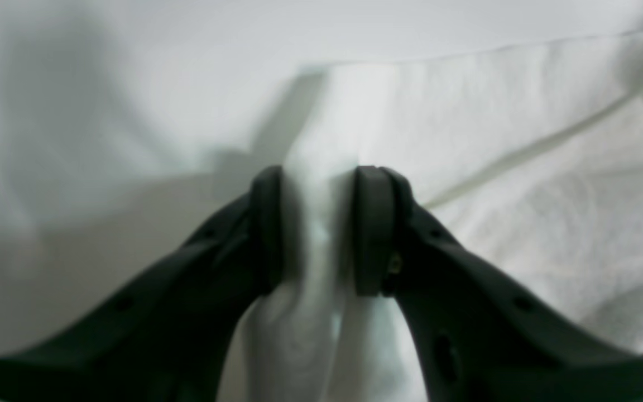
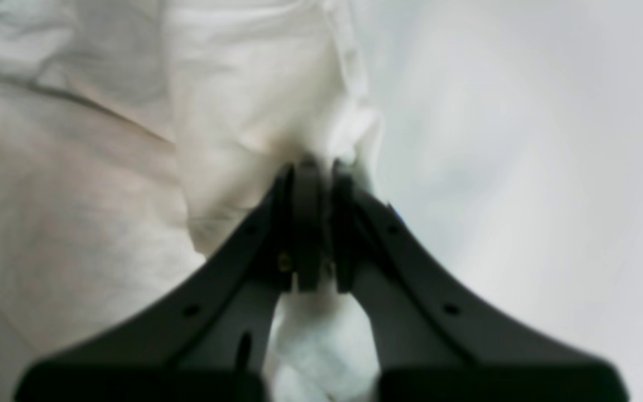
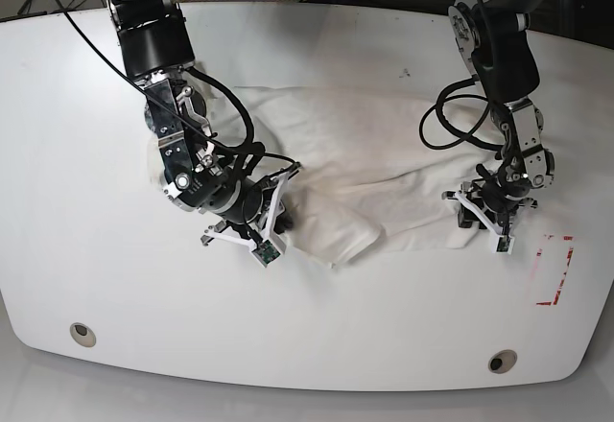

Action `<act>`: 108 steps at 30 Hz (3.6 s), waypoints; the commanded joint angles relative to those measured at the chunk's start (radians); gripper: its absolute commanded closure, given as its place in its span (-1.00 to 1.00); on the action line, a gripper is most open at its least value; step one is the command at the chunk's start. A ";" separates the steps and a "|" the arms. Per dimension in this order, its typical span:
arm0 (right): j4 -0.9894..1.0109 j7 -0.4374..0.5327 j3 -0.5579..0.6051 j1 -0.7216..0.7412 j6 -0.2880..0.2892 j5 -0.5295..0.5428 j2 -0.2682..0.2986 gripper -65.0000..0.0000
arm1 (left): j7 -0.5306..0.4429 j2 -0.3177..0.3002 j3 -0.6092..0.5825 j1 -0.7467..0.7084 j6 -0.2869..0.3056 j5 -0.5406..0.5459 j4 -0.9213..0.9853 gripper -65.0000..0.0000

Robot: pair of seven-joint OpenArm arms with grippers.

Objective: Layout the t-shirt on the table in an organized manner, then fold the t-shirt properly
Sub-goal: 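Drag the shirt with both grippers to spread it flat, then move the left gripper inward and grasp the shirt fabric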

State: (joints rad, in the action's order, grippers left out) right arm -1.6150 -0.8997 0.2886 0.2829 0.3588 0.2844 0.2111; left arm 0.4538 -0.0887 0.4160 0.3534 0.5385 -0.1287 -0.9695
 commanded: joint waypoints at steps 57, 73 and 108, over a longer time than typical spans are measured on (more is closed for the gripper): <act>-0.066 0.020 -0.361 0.002 0.003 0.461 0.270 1.00 | 0.268 0.046 -0.156 -0.138 0.009 0.004 -0.776 -0.67; -0.066 0.020 -0.361 -0.014 0.027 0.461 0.256 1.00 | 0.262 0.140 -0.199 -0.121 0.004 0.004 -0.615 -0.67; -0.071 0.018 -0.361 -0.044 0.027 0.461 0.236 1.00 | 0.015 0.175 -0.199 -0.018 -0.107 0.002 -0.184 0.67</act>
State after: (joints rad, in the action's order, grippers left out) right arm -1.6627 -0.9100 -0.0647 0.2226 0.3820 0.7307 0.4324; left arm 0.4957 0.0879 0.2195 0.3099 0.4335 -0.1375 -1.1339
